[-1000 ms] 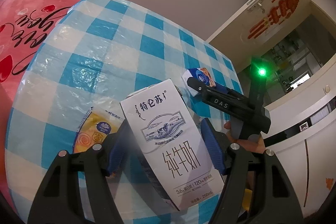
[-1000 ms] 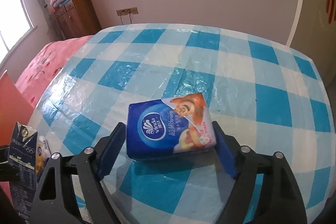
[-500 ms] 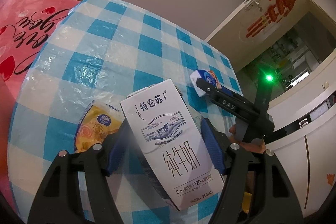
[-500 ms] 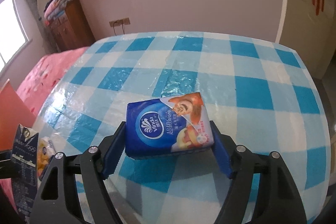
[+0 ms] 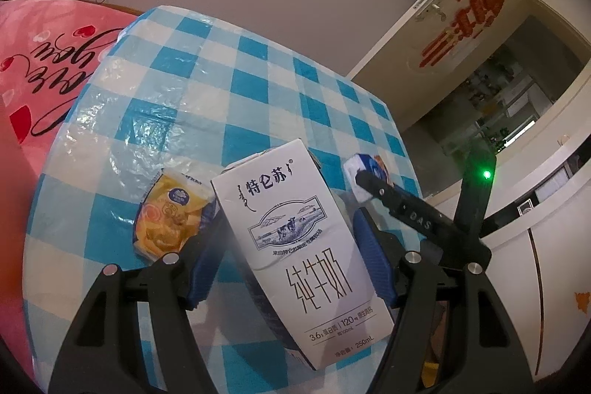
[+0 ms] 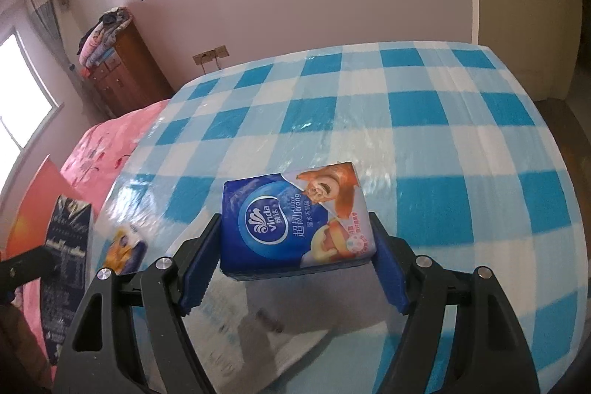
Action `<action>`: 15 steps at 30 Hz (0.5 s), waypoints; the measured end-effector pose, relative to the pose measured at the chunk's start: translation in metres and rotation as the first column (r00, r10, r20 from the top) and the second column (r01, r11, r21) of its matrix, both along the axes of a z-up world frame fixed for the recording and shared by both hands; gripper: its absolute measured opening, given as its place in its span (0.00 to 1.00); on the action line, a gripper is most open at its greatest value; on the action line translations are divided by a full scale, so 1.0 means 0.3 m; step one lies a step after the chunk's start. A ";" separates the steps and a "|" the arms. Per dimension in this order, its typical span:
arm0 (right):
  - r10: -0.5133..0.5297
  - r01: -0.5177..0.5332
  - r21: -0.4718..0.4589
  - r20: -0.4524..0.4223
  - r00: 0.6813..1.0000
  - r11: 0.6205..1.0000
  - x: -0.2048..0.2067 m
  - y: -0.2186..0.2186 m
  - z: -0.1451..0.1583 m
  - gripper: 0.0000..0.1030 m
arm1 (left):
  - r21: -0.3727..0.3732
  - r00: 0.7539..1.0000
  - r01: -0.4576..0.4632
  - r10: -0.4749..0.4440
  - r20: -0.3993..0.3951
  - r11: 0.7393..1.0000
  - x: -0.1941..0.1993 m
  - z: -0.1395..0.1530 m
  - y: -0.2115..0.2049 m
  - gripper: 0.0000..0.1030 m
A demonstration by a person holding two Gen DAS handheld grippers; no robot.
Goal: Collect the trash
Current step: 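Carry the milk carton and tissue pack over the bucket and open both tools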
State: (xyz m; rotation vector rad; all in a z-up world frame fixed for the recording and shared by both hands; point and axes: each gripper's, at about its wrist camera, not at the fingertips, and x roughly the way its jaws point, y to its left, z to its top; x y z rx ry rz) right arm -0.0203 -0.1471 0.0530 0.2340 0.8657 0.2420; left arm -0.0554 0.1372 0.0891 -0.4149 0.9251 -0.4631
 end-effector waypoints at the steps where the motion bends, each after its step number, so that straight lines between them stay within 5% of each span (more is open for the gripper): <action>1: 0.007 -0.007 0.005 -0.006 1.000 1.000 -0.019 0.006 0.004 0.72 | -0.002 1.000 0.001 -0.001 0.000 1.000 -0.005 0.001 0.001 0.67; 15: 0.089 -0.088 0.081 -0.009 0.996 0.993 -0.162 0.105 0.104 0.72 | -0.042 0.996 -0.022 0.026 0.083 0.999 -0.097 0.114 0.085 0.67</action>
